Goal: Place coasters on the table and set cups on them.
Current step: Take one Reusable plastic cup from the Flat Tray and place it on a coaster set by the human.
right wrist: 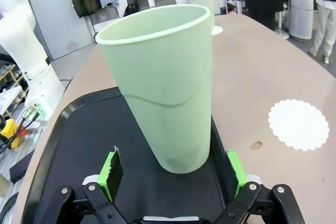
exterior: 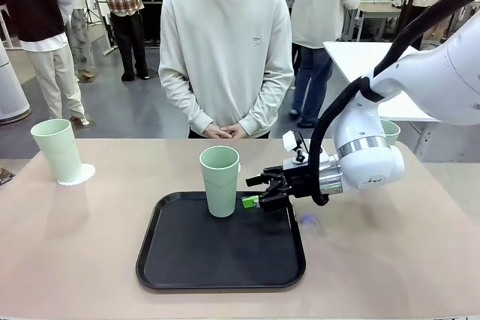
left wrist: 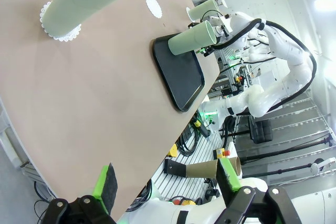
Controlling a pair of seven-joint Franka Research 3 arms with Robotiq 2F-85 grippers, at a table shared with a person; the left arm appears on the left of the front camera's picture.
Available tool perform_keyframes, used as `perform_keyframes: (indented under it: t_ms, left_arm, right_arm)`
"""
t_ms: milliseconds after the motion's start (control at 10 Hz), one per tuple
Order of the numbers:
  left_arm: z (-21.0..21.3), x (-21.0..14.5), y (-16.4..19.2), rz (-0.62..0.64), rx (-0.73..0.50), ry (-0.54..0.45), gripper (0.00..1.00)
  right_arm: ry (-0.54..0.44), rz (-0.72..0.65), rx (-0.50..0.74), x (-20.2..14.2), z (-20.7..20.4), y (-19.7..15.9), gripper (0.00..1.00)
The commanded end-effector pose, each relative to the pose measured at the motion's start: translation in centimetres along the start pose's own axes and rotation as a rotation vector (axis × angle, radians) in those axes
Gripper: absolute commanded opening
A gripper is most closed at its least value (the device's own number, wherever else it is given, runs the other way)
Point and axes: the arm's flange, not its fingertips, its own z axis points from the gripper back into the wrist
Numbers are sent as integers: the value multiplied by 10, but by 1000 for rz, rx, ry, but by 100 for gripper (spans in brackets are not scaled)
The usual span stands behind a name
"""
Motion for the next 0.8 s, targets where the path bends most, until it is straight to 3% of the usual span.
perform_keyframes:
  t_ms: [0,700]
  left_arm:
    - [1,-1,-2,-4,2,-3,100]
    - [1,-1,-2,-4,2,-3,100]
  right_arm:
    - [-45,59,-3,-2,-10,-3,100]
    - [-80,97,47,-4,-31,-12,100]
